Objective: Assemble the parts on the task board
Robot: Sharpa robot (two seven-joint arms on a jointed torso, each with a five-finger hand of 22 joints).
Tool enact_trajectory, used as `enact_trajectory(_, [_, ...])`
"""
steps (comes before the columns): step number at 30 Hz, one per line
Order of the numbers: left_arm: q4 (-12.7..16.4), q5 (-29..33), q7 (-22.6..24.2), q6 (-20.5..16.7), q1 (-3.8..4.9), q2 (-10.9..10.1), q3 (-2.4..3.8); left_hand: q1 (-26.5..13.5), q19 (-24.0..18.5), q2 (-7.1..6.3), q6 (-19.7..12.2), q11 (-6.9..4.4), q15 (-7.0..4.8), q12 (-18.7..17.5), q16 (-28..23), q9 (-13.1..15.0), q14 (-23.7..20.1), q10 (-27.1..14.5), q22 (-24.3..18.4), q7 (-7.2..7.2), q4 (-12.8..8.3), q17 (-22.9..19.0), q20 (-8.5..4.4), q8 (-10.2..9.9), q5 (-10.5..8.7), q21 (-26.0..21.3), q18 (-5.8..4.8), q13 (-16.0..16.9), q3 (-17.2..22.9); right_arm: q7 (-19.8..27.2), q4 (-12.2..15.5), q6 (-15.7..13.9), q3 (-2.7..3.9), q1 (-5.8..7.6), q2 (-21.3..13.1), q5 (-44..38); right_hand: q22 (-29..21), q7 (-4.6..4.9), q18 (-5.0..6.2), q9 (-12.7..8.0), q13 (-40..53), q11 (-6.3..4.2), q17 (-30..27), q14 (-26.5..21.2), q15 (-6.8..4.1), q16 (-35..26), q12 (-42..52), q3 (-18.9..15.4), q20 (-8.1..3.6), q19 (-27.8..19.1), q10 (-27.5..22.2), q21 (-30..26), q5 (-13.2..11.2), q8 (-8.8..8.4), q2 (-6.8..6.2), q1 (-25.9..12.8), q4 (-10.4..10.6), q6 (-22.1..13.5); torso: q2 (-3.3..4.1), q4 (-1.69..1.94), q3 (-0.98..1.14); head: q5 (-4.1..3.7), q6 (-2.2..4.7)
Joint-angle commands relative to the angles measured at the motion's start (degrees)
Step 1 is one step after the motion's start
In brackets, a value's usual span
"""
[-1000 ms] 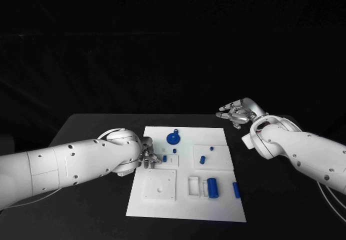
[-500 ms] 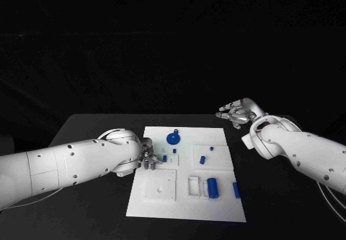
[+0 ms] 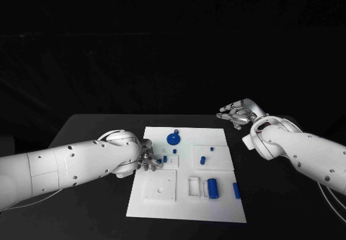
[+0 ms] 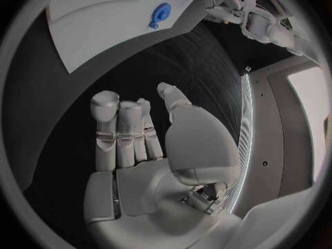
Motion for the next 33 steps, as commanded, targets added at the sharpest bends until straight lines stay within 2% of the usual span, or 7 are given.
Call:
enact_trajectory(1, [0.18,0.37,-0.37,0.98,-0.31,-0.25,-0.16,0.35,0.05,-1.14,0.16,-0.11,-0.52,-0.25,-0.19,0.13,0.0,2.98,1.12,0.36,1.55,-0.11,-0.24,0.05,-0.55,-0.26,-0.51,-0.07,0.26,0.59,0.04,0.5,0.03,-0.07,-0.02,-0.37,4.76,0.13,1.01,-0.09,0.06,-0.02,0.08,0.33,0.08,-0.04,0.38,0.17,-0.06,3.01,0.18,0.24,0.27,-0.22,-0.01,-0.34,-0.17,-0.18,0.0,0.02,-0.06,-0.06,-0.04])
enact_trajectory(6, [0.26,0.27,-0.17,0.32,-0.3,-0.58,-0.16,1.68,0.01,-2.99,0.1,-0.09,-0.6,-0.82,-0.75,0.23,-0.15,2.96,1.1,0.42,3.56,-0.89,-0.65,-0.28,-0.64,-0.54,-0.81,-0.27,0.26,0.61,0.03,0.5,0.03,-0.14,0.0,-0.37,4.71,0.15,1.03,-0.1,-0.05,-0.02,0.02,0.37,0.08,-0.25,0.18,0.15,-0.06,2.98,0.17,0.22,0.3,-0.24,-0.02,-0.33,-0.22,-0.3,-0.05,0.04,0.0,-0.02,0.15])
enact_trajectory(12, [0.41,0.72,0.32,-0.97,-0.3,-0.83,-0.15,2.45,0.14,-4.01,-0.15,-0.09,-0.68,-1.35,-1.32,1.05,-0.19,2.96,1.08,0.49,5.06,-1.62,-1.55,-0.43,-0.64,-0.94,-1.64,-0.37,-0.06,0.62,0.0,0.49,0.03,-0.21,0.08,-0.37,4.71,0.15,1.03,-0.1,-0.05,-0.02,0.02,0.37,0.08,-0.25,0.18,0.15,-0.06,2.98,0.17,0.22,0.3,-0.24,-0.02,-0.33,-0.22,-0.3,-0.01,0.0,-0.02,-0.01,0.21])
enact_trajectory(15, [0.44,0.84,0.42,-1.41,-0.3,-0.91,-0.15,2.62,0.19,-4.13,-0.27,-0.07,-0.72,-1.38,-1.39,1.53,-0.2,2.95,1.09,0.47,5.5,-1.68,-1.79,-0.42,-0.64,-1.12,-1.91,-0.35,-0.1,0.62,-0.01,0.49,0.03,-0.23,0.08,-0.37,4.71,0.15,1.03,-0.1,-0.05,-0.02,0.02,0.37,0.08,-0.25,0.18,0.15,-0.06,2.98,0.17,0.22,0.3,-0.24,-0.02,-0.33,-0.22,-0.3,0.01,0.0,-0.01,0.01,0.32])
enact_trajectory(20, [0.45,0.97,0.56,-2.14,-0.3,-1.09,-0.14,2.86,0.27,-2.76,-0.47,-0.07,-0.74,-1.38,-1.35,1.86,-0.16,2.94,1.11,0.5,4.43,-1.59,-1.79,-0.5,-0.15,-1.18,-1.94,-0.35,0.21,0.59,0.02,0.49,0.03,-0.25,0.04,-0.37,4.71,0.15,1.03,-0.1,-0.05,-0.02,0.02,0.37,0.08,-0.25,0.18,0.15,-0.06,2.98,0.17,0.22,0.3,-0.24,-0.02,-0.33,-0.22,-0.3,0.04,0.02,0.04,0.06,0.4])
enact_trajectory(30, [1.14,1.79,1.54,-3.4,-0.28,-1.55,-0.13,2.71,0.29,-3.88,-0.54,-0.06,-0.74,-1.56,-1.65,2.3,-0.23,2.94,1.11,0.48,4.7,-1.99,-1.8,-0.58,-0.43,-1.34,-1.93,-0.41,0.05,0.54,0.01,0.49,0.03,-0.26,0.02,-0.37,4.71,0.15,1.03,-0.1,-0.05,-0.02,0.02,0.37,0.08,-0.25,0.18,0.15,-0.06,2.98,0.17,0.22,0.3,-0.24,-0.02,-0.33,-0.22,-0.3,-0.03,0.0,0.05,0.19,0.34])
enact_trajectory(33, [1.56,1.97,1.96,-4.09,-0.26,-1.96,-0.11,3.13,0.32,-4.08,-0.89,-0.01,-0.77,-2.15,-2.21,2.42,-0.37,2.95,1.08,0.57,4.58,-2.72,-2.19,-0.68,-0.35,-1.53,-2.16,-0.65,-0.13,0.54,-0.03,0.47,0.03,-0.26,-0.02,-0.37,4.71,0.15,1.03,-0.1,-0.05,-0.02,0.02,0.37,0.08,-0.25,0.18,0.15,-0.06,2.98,0.17,0.22,0.3,-0.24,-0.02,-0.33,-0.22,-0.3,-0.04,0.03,0.05,0.21,0.48])
